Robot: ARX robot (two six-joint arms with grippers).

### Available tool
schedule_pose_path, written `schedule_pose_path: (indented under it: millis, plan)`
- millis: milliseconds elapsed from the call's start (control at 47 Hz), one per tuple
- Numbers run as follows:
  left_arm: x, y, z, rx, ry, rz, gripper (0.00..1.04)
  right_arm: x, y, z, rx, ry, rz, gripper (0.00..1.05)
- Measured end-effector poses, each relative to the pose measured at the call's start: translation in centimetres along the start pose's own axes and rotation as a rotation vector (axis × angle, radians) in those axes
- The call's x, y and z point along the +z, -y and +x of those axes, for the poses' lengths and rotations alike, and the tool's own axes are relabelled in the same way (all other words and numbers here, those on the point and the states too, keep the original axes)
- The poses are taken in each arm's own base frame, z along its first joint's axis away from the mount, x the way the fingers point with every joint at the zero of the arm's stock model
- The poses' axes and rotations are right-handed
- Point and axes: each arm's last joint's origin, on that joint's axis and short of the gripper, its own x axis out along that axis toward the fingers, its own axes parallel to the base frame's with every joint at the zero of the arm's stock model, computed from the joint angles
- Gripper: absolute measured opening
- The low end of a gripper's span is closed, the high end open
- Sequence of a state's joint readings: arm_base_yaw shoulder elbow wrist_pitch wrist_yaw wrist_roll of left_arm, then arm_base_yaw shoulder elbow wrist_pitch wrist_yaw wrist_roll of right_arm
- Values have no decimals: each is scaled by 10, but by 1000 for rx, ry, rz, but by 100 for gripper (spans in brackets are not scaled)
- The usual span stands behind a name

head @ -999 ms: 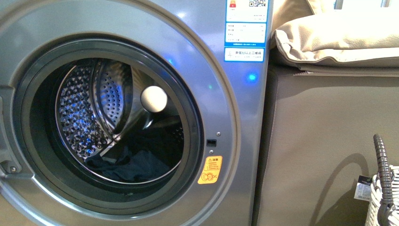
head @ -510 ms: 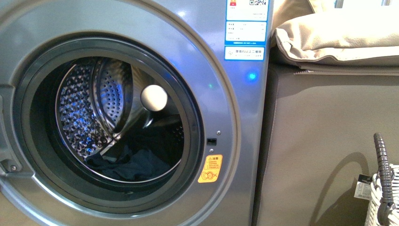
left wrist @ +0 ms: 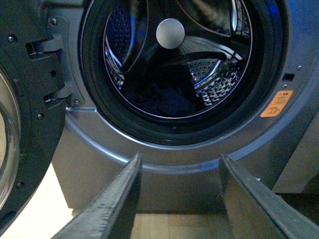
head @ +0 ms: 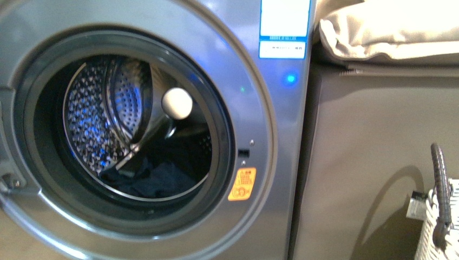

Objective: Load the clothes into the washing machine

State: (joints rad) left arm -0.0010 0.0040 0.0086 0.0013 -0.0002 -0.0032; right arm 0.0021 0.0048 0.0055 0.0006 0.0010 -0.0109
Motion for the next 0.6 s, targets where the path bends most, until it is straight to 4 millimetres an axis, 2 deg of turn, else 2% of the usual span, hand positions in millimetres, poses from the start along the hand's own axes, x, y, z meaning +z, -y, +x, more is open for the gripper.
schedule_pose_path:
  millis: [298, 531, 595]
  plan:
    - [0, 0, 0, 0, 0, 0, 100, 0, 0, 0, 0, 0, 0, 59]
    - [0, 0, 0, 0, 0, 0, 98, 0, 0, 0, 0, 0, 0, 97]
    - [0, 0, 0, 0, 0, 0, 98, 0, 0, 0, 0, 0, 1, 98]
